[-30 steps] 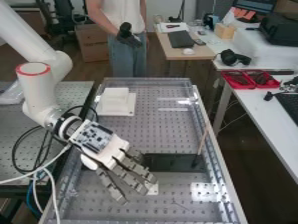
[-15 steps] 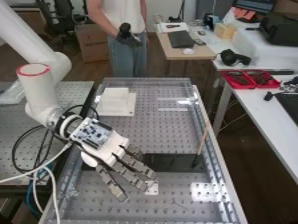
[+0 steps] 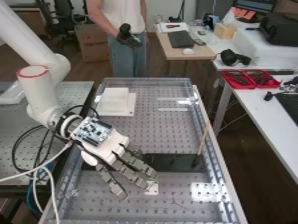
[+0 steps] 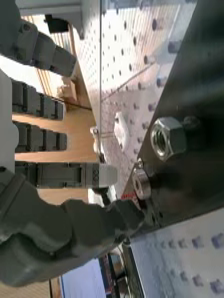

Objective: Grab the bearing and place it in the white container

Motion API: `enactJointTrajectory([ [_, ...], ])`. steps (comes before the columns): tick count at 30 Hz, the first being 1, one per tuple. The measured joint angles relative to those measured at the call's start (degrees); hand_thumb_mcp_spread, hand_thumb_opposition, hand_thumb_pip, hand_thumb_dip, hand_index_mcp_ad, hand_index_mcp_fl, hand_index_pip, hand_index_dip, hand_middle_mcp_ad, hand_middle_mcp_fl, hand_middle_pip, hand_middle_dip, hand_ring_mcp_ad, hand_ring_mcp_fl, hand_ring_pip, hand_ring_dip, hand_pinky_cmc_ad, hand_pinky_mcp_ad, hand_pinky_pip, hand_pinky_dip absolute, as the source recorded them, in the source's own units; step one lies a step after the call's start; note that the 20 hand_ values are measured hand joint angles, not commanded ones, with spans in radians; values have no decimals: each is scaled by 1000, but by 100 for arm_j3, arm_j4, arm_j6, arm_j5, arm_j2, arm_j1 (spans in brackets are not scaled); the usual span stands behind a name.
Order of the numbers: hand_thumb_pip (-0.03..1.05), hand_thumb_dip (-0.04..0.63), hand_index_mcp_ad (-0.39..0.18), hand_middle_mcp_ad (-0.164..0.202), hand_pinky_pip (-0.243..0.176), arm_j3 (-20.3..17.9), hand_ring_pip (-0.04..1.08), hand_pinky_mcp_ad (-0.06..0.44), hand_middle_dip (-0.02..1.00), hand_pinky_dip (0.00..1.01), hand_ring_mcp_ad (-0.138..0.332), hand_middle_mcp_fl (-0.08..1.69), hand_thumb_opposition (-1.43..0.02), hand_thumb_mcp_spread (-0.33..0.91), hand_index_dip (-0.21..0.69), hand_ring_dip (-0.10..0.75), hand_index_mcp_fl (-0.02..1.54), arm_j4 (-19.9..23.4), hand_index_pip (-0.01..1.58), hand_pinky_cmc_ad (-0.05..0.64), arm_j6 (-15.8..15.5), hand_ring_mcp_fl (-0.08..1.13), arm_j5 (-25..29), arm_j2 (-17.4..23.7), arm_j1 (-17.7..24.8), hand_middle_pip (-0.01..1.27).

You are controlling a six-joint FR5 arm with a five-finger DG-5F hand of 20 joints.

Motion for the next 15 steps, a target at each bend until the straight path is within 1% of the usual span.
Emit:
enactJointTrajectory([
  [4,614,211,-129,12,-91,2,87,302,267,319,84,2,-785,398,171,119,10,-17,1553,367,12,0,4,-5,-7,126],
  [13,614,211,-129,12,-91,-3,87,302,267,333,80,2,-785,398,171,119,10,-42,1553,367,-24,0,2,-29,-3,126],
  [15,614,211,-129,12,-91,-4,87,298,267,351,80,2,-785,398,171,119,10,-48,1553,367,-22,0,6,-36,0,126],
])
